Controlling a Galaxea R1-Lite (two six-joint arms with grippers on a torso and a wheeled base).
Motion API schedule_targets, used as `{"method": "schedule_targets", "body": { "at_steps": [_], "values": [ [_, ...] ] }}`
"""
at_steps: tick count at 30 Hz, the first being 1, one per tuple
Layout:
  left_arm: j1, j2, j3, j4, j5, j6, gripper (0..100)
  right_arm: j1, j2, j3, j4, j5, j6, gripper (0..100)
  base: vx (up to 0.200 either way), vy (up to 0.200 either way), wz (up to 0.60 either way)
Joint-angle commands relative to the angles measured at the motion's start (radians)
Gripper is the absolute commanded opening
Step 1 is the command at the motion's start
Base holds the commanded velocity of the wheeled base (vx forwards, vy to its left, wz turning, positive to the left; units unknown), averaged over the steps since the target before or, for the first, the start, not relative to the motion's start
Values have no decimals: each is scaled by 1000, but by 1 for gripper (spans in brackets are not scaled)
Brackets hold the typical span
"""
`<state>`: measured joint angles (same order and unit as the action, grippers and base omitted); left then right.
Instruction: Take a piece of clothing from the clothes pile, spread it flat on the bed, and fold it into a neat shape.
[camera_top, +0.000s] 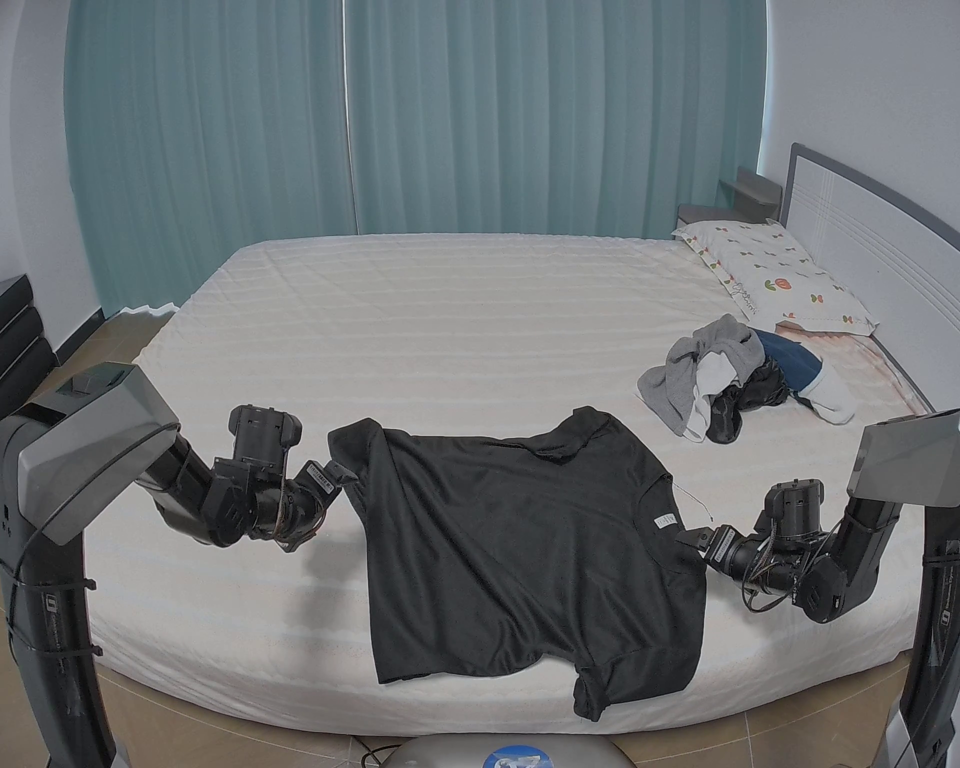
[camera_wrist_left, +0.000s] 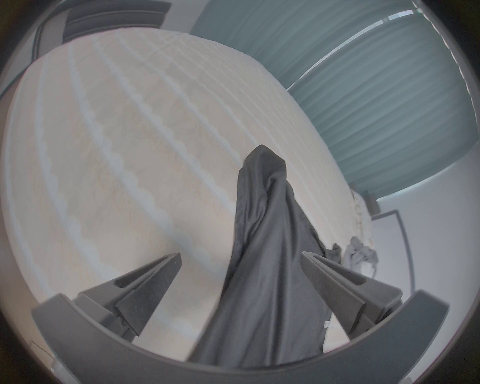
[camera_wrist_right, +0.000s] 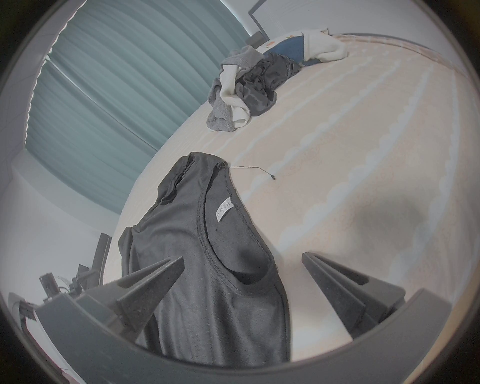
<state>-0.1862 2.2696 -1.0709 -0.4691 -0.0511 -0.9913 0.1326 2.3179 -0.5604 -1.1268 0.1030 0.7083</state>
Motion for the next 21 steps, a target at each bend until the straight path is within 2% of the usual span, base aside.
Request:
{"method": "schedule_targets", "body": {
  "at_steps": [1, 6, 9, 10, 16, 21],
  "values": [
    [-29, -104, 218, -172, -4, -130, 100, 2, 57, -42, 12, 26, 49, 100, 0, 0, 0],
    [-56, -91, 299, -304, -3, -201, 100, 7, 87, -85, 15, 32, 49, 100, 0, 0, 0],
    [-56, -99, 327, -345, -6, -208, 100, 6, 101, -119, 28, 30, 49, 100, 0, 0, 0],
    [-56, -99, 330, -348, -6, -208, 100, 6, 101, -128, 39, 30, 49, 0, 0, 0, 0],
    [-61, -81, 333, -350, -6, -208, 100, 1, 100, -134, 67, 20, 49, 0, 0, 0, 0],
    [-62, -71, 345, -352, -4, -207, 100, -54, 84, -134, 59, 6, 63, 0, 0, 0, 0]
  ]
}}
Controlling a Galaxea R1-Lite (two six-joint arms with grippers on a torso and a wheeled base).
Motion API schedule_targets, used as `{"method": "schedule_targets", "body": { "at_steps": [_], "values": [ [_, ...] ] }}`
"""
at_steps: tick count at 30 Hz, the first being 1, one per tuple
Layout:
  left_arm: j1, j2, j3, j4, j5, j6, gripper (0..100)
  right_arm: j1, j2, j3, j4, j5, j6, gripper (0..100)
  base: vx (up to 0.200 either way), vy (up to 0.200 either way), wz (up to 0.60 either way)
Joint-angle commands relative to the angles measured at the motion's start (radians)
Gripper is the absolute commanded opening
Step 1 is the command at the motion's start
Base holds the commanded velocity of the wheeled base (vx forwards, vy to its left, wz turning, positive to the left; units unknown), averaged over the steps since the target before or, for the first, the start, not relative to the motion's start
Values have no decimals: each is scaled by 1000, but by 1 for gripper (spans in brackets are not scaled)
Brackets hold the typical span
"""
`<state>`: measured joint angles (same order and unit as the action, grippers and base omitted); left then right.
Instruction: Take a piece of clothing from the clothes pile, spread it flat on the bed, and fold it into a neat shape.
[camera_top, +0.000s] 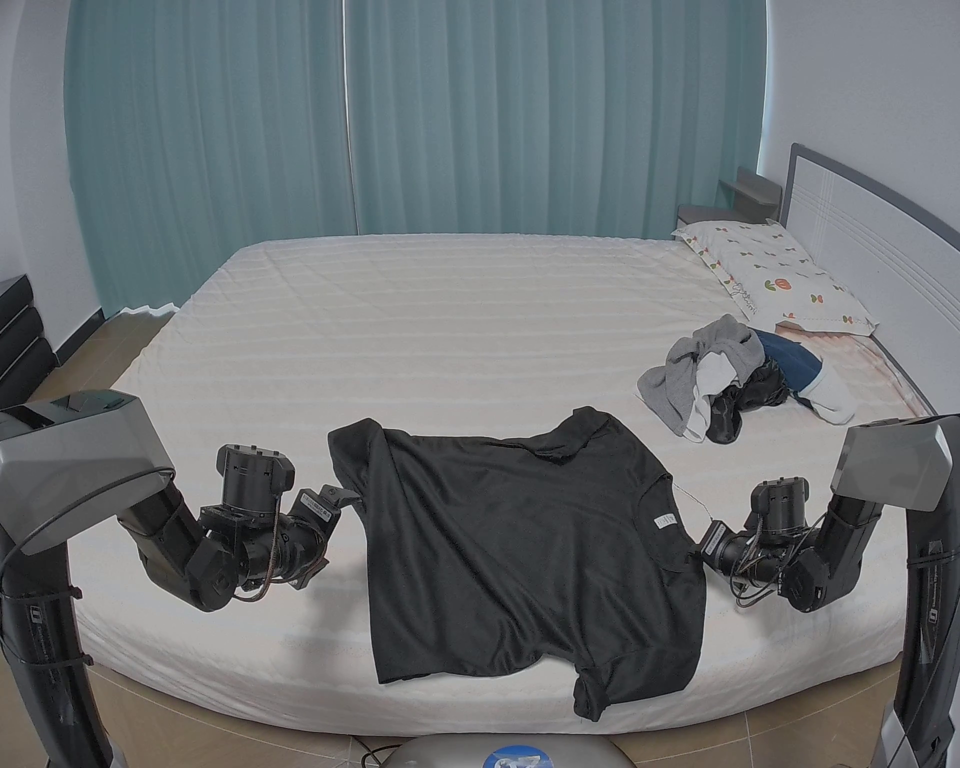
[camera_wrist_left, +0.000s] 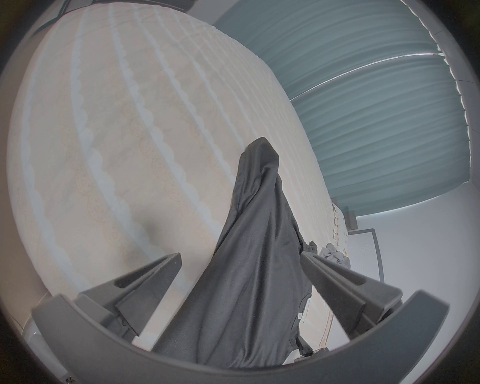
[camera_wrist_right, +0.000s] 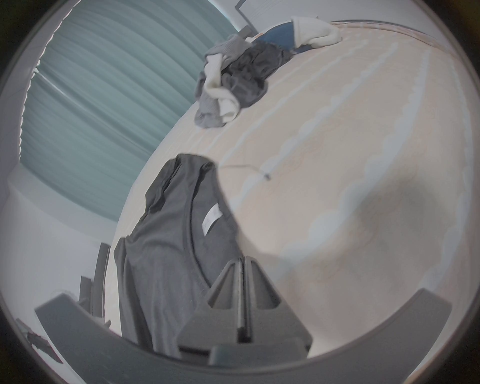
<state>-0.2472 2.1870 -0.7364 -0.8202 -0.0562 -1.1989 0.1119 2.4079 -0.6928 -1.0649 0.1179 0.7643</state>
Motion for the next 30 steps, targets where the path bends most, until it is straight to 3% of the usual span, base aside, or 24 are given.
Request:
{"method": "schedule_targets", "body": {
  "at_steps": [1, 6, 11, 14, 23, 30],
  "values": [
    [-1, 11, 12, 0, 1, 2, 100, -43, -10, 1, -3, -17, 10, 0, 0, 0, 0],
    [-3, 13, 23, 0, 2, 9, 100, -107, -41, -8, -7, -92, 13, 0, 0, 0, 0],
    [-17, 13, 25, 0, 9, 10, 100, -135, -52, -21, -17, -124, 18, 0, 0, 0, 0],
    [-35, 27, 23, -2, 44, 13, 100, -147, -50, -47, -18, -205, 12, 0, 0, 0, 0],
    [-93, 73, 23, -37, 125, 85, 100, -170, -44, -76, -46, -265, 10, 0, 0, 0, 0],
    [-124, 88, 18, -66, 136, 96, 100, -189, -38, -113, -92, -337, 6, 0, 0, 0, 0]
  ]
}}
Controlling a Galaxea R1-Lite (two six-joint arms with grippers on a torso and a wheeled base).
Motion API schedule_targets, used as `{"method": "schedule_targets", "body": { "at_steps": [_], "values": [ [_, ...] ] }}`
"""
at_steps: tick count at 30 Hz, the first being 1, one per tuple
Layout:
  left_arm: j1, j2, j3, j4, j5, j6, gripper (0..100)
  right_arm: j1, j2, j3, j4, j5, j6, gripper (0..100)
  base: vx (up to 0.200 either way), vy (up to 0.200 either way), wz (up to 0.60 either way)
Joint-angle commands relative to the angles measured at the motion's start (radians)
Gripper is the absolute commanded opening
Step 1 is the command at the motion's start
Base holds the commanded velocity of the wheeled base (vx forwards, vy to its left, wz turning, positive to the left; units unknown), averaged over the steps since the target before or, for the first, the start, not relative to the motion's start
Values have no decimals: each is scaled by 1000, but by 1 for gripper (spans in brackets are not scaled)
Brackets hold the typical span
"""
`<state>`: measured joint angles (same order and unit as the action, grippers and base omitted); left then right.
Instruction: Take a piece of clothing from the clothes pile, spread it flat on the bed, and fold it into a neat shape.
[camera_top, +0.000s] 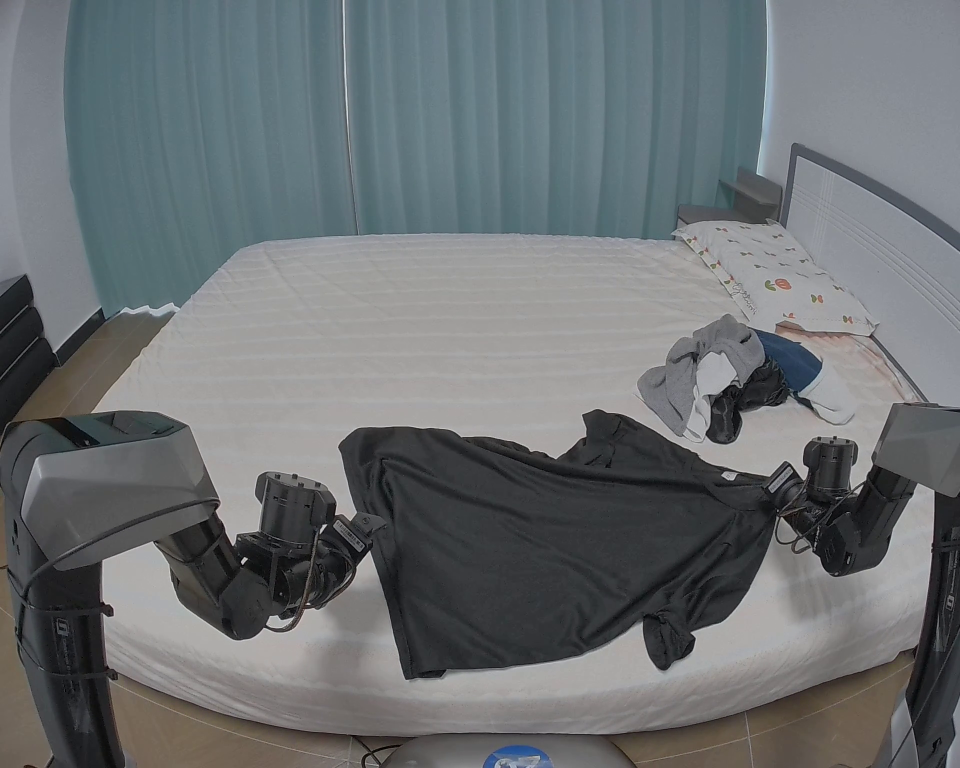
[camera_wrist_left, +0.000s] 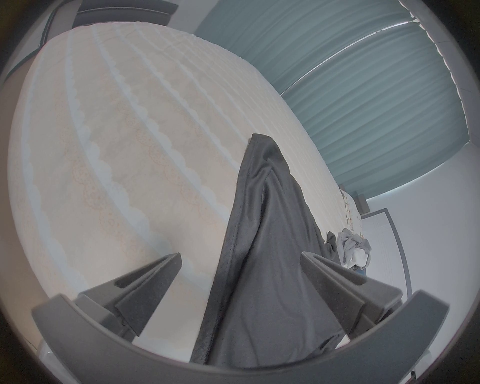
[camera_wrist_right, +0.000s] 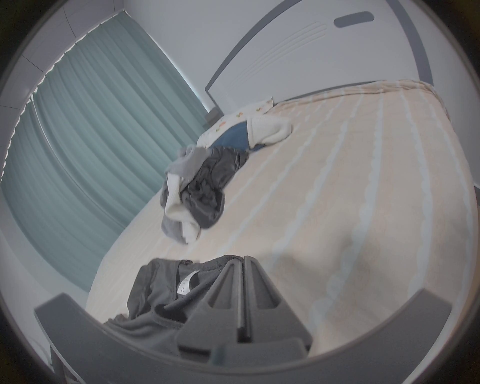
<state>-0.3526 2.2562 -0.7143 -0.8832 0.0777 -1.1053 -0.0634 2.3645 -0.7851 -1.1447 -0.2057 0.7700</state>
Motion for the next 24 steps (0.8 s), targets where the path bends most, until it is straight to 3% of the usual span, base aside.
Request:
{"method": "schedule_targets", "body": {
  "at_steps": [1, 8, 15, 24],
  "values": [
    [-25, 20, -5, -2, 2, 2, 100, -16, 7, -23, -18, -23, -1, 0, 0, 0, 0],
    [-68, 36, -2, -2, 7, 36, 100, -32, 56, -52, -70, -61, -26, 0, 0, 0, 0],
    [-148, 79, -5, 0, 123, 111, 100, -24, 71, -51, -72, -63, -41, 0, 0, 0, 0],
    [-149, 105, -22, -3, 132, 136, 100, -18, 81, -48, -73, -61, -47, 0, 0, 0, 0]
  ]
}}
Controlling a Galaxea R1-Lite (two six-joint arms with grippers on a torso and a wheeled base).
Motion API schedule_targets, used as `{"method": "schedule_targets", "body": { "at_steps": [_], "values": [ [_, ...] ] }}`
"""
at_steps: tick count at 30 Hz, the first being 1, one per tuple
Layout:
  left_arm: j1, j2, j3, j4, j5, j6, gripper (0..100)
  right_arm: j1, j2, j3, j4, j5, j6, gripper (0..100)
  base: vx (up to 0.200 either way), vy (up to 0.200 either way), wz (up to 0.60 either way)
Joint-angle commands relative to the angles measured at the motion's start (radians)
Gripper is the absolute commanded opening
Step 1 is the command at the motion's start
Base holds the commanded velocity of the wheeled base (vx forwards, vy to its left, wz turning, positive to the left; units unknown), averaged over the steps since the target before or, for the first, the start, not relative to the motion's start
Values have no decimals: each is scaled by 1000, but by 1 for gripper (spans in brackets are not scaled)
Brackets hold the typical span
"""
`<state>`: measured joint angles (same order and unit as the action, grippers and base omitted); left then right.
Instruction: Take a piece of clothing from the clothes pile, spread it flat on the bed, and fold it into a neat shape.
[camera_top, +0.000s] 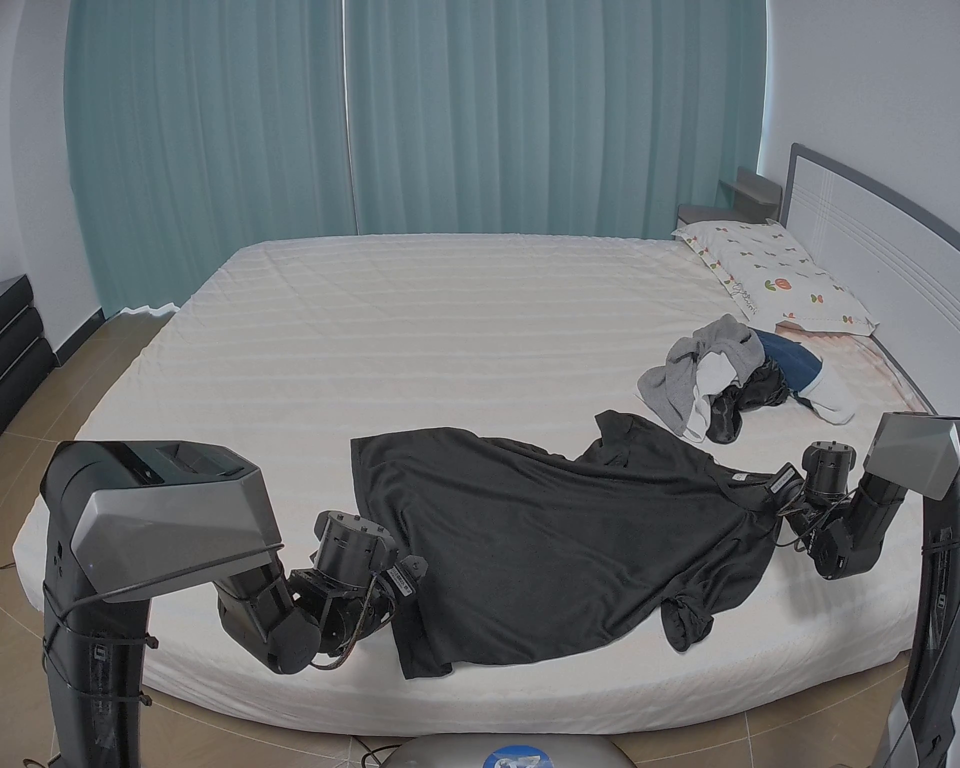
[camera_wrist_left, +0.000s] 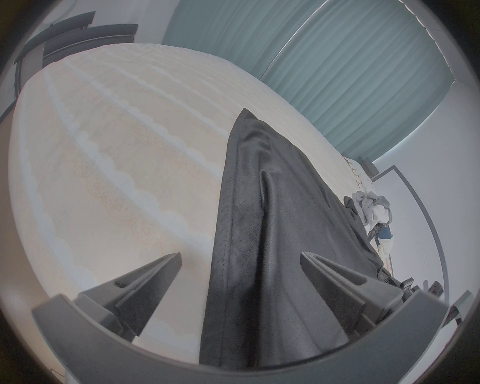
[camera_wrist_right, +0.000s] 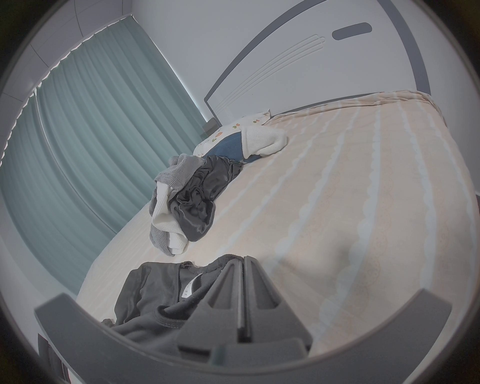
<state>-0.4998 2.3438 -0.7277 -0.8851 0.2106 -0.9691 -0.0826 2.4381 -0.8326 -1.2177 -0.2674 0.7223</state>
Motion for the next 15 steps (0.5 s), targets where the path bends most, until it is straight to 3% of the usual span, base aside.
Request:
{"method": "schedule_targets", "body": {
  "at_steps": [1, 5, 6, 15],
  "values": [
    [-2, 17, -16, 0, 0, 0, 100, 1, 7, 0, 0, 1, 0, 0, 0, 0, 0],
    [-5, 28, -30, 3, 0, 0, 100, 1, 6, 0, 0, 4, 0, 0, 0, 0, 0],
    [-5, 28, -30, 3, 1, 0, 0, 1, 6, 0, 0, 4, 0, 0, 0, 0, 0],
    [-2, 20, 11, 14, 3, 6, 0, 1, 6, 1, 0, 10, 0, 0, 0, 0, 0]
  ]
}}
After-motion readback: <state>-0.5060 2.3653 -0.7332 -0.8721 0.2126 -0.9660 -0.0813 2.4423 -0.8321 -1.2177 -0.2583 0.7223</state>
